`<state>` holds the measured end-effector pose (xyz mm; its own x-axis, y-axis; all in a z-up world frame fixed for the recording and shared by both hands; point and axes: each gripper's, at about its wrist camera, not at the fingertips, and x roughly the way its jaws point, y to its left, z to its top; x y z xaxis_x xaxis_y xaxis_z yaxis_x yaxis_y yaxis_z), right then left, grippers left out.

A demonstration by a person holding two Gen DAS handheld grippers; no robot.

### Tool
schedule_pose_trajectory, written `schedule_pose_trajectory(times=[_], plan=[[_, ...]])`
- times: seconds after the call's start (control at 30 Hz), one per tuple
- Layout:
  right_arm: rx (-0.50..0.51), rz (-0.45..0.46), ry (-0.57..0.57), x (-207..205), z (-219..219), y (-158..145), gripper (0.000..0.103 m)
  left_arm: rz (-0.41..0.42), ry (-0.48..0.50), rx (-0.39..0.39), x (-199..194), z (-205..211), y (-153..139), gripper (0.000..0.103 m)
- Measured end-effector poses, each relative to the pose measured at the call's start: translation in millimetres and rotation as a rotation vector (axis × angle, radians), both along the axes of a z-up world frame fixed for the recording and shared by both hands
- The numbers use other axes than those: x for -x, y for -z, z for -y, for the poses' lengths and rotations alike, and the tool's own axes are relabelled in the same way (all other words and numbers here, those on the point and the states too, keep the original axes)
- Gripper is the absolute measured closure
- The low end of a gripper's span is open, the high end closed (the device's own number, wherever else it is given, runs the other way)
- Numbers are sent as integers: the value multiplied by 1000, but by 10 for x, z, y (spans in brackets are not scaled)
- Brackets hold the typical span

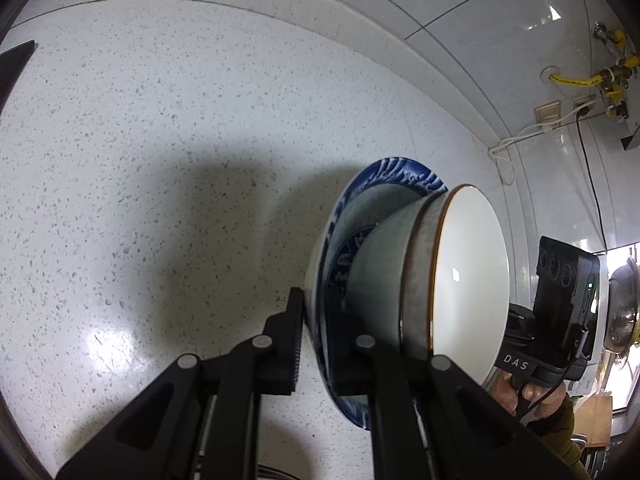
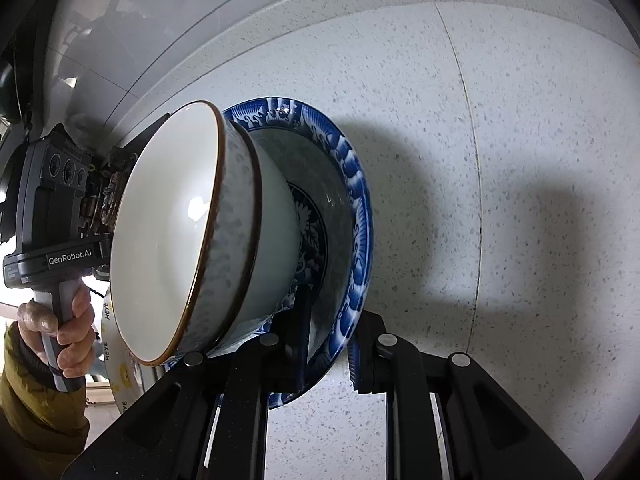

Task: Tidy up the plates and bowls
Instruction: 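Lift the nested bowl stack with both grippers and carry it over the plate stack, then lower the bowl stack onto the bear plate and open both grippers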

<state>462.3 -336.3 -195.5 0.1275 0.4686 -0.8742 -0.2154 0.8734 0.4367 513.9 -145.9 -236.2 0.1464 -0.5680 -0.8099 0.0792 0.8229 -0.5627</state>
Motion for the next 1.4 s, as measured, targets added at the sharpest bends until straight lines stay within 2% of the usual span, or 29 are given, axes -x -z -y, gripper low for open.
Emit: schedule_pose_trajectory(times=[0.27,0.47,0.6,0.77,1.0,1.13,1.23,1.4], plan=[[17,43,-24,245,-327,-397,88,36,-27,23,339,-416,-404,94],[19,55,-33,697,-790,-606,88,53,-24,12,795,-891,-692,94],[4,42,-35,1044,-1104,-628,88,42,-11,-11,1127,-1230,-797,93],[-9,3,-31,1384,-1450,-433,88,11,5,-32,1502,-1636,-677,93],[7,-21,4,1520,-1645,-109,88,-27,9,-24,1695,-1942,-287,94],[6,-2,35,1600,-1769,-112,89,-38,25,-14,1734,-1990,-137,95],[6,3,53,1661,-1657,-142,89,-18,46,-17,1750,-1994,-131,95],[67,47,65,1751,-1531,-305,88,6,72,-44,1769,-1949,-129,94]])
